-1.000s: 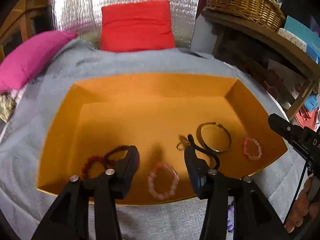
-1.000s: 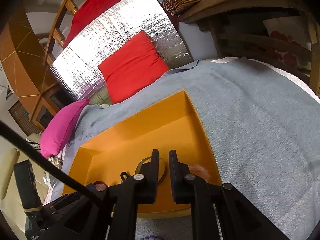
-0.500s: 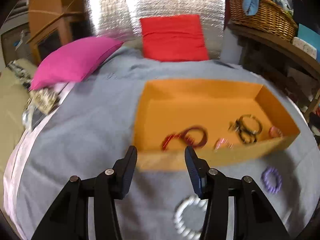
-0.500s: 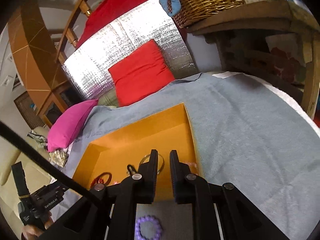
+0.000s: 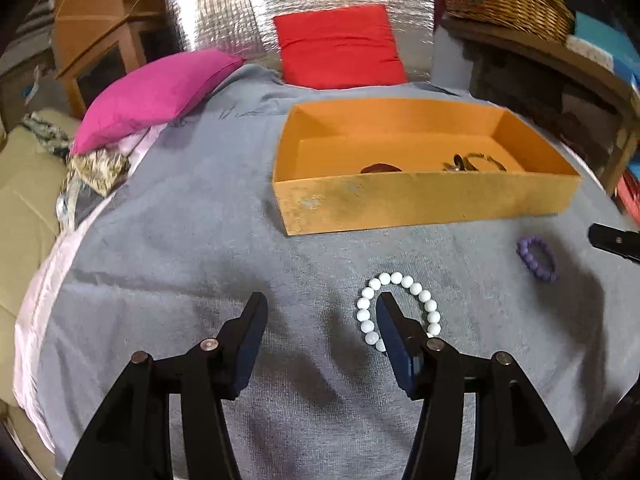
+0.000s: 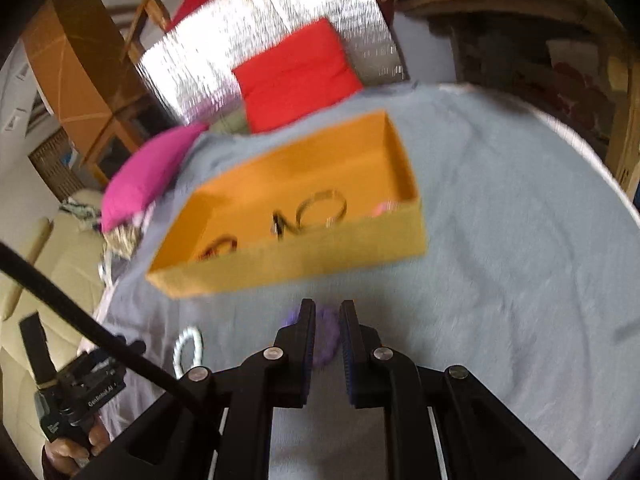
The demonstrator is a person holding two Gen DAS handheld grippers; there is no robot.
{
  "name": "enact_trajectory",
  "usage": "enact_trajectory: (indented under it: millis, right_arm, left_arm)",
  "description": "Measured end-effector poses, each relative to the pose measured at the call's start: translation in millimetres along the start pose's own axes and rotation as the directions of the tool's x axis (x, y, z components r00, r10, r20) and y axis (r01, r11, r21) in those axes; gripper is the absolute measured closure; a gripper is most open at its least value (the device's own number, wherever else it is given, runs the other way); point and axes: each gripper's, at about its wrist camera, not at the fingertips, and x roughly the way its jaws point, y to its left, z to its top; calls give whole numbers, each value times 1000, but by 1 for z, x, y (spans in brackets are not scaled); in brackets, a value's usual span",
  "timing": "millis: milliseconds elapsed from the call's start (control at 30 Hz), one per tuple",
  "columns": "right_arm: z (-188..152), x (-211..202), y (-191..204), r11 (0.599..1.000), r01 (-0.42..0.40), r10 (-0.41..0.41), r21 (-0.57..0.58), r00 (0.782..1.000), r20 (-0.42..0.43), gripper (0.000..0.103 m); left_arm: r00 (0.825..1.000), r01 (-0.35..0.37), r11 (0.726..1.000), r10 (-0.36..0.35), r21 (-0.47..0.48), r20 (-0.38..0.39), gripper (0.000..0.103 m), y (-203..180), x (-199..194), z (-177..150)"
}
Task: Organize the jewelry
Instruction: 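Move both open tools to the white bead and purple bead bracelets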
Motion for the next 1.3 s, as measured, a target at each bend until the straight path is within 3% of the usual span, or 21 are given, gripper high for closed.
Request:
enact_trajectory:
  millis: [167, 667, 1300]
  right_arm:
    - [-4, 24, 8, 1000, 17, -17, -15, 998, -63, 80]
    - [0, 39, 12, 997, 73, -76, -31, 991, -111, 80]
    - [-2, 41, 6, 996, 78, -81, -34, 989, -126, 80]
  left_arm:
    - [999, -19, 1000, 19, 1, -29, 43, 10, 10, 0]
    - [999, -22, 995, 27, 94, -45, 40, -7, 16, -2]
    - [999, -13, 994, 19, 110, -50, 40, -19, 17, 1]
